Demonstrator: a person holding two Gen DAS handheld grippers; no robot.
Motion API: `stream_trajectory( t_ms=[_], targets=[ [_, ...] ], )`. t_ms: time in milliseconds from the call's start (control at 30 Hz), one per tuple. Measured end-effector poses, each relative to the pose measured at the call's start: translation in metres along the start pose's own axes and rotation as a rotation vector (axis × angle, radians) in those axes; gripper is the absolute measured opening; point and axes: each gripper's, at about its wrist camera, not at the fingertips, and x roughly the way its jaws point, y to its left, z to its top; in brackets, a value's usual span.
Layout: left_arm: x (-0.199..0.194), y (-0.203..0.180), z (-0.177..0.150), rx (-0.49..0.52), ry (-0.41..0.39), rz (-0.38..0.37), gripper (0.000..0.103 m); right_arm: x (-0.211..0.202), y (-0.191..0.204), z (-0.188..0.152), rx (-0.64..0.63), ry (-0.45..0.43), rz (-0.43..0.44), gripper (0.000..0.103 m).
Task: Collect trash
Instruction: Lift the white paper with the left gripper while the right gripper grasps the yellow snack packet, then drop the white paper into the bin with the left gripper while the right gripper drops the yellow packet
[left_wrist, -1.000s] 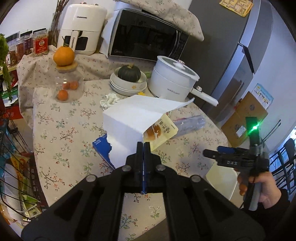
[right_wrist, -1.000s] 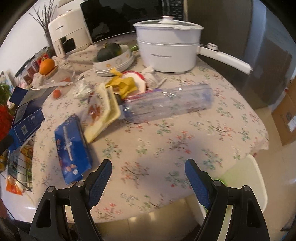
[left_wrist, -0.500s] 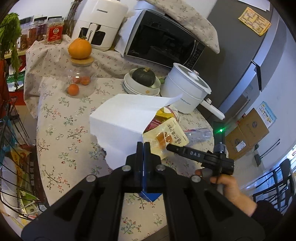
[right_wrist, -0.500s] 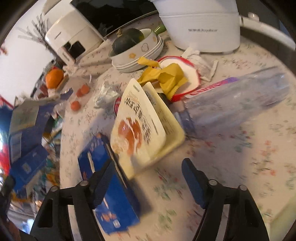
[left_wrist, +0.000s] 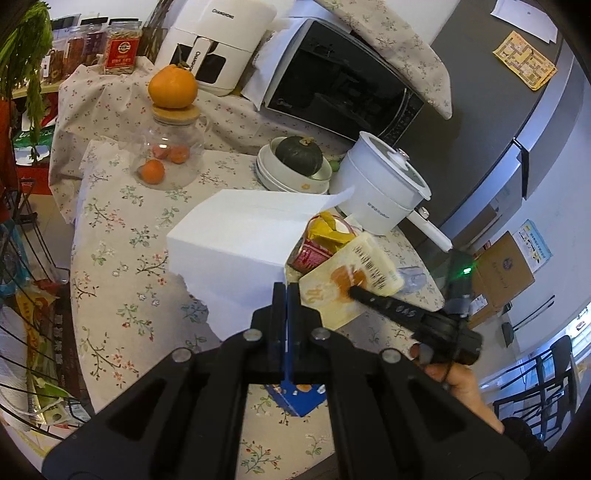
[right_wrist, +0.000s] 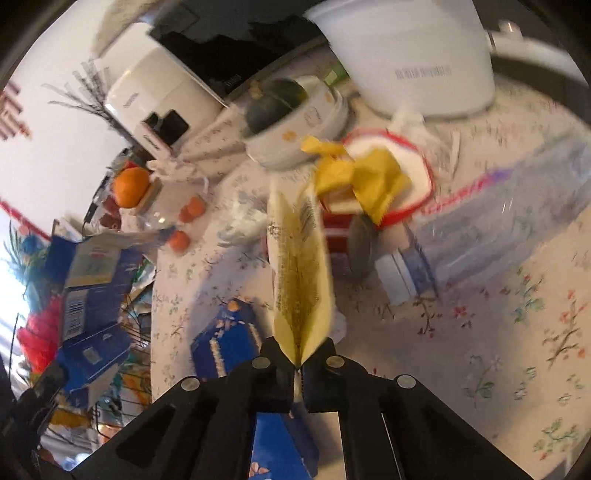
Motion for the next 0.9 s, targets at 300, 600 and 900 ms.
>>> stream_trajectory(
  t_ms=[300,600,900],
  targets=[
    [-0.001,-0.025,-0.007,0.051,-0.001,-0.05,0.001,-0.091,-0.003,0.009,-0.046,-0.177,-0.018,0.002],
    [0.01,-0.081,-0.022,0.151,0.035,-0.138,0.001,-0.177,-0.035,-0.002,-0.086,-0.256,-0.089,0.002],
    [0.029,-0.148,-0.045,0.254,0.098,-0.247,0.001,-0.26,-0.105,-0.034,0.019,-0.308,-0.197,0.002]
  ],
)
